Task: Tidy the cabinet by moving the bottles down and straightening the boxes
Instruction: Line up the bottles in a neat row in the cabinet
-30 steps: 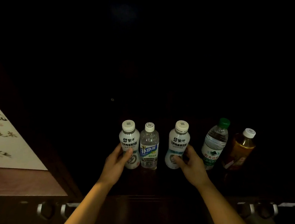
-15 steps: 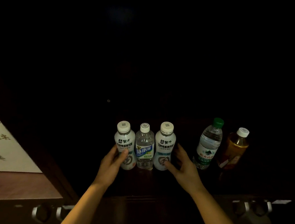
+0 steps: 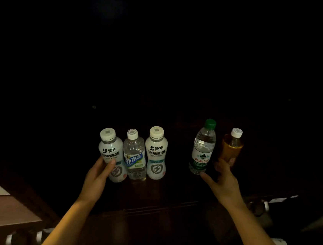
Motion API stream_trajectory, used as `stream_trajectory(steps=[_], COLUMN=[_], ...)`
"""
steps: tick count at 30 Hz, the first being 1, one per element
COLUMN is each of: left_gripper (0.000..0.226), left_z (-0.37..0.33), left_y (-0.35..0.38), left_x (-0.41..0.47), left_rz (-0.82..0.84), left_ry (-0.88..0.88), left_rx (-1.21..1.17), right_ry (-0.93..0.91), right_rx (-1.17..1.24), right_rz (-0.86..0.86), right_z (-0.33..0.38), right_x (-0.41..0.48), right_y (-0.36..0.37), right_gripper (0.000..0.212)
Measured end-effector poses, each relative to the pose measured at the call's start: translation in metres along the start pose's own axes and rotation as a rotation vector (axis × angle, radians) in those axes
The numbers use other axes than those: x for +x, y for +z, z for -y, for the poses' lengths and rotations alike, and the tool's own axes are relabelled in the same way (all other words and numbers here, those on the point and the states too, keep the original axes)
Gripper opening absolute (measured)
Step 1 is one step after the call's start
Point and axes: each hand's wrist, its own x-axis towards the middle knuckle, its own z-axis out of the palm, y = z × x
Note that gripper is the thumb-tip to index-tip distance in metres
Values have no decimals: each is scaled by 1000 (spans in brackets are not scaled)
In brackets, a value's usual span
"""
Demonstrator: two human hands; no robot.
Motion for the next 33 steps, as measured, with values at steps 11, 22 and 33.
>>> stream_trajectory(steps=[11, 22, 33], left_gripper=[41, 36, 34], left_z=[-7, -13, -12], left_y=[0, 3, 0], left_x=[-1, -5, -4], left_rz=[3, -8, -4], left_ry=[-4, 10, -25], left_rx=[-3, 1, 35], right_ry=[-117, -150, -56], right_rx=[219, 234, 170], right_rz=[23, 100, 77], right_z=[11, 38, 29], right_x=[35, 18, 3], right_y=[23, 70, 50], right_gripper=[65, 66, 79])
